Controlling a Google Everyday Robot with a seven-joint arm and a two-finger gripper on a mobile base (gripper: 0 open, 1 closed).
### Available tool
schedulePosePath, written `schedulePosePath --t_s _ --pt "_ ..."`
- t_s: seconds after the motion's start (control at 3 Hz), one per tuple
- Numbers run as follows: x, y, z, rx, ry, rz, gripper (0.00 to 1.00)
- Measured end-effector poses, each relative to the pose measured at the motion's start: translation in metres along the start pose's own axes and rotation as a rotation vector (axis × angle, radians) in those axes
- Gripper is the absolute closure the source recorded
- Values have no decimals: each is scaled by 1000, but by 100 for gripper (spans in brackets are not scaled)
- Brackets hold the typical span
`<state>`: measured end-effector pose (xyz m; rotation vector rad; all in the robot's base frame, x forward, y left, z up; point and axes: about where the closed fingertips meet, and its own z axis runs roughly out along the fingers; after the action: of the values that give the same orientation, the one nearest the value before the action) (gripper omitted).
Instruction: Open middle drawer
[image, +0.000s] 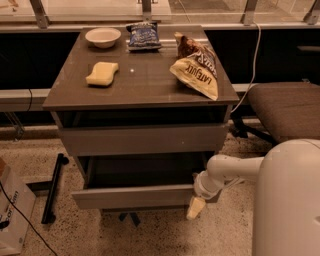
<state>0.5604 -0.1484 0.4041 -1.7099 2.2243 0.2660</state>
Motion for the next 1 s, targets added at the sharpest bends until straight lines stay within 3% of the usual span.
schedulePosePath --t_s 0.33,1.0 --pt "23 42 2 -77 -18 65 0" --pt "19 40 -5 -77 -18 65 0"
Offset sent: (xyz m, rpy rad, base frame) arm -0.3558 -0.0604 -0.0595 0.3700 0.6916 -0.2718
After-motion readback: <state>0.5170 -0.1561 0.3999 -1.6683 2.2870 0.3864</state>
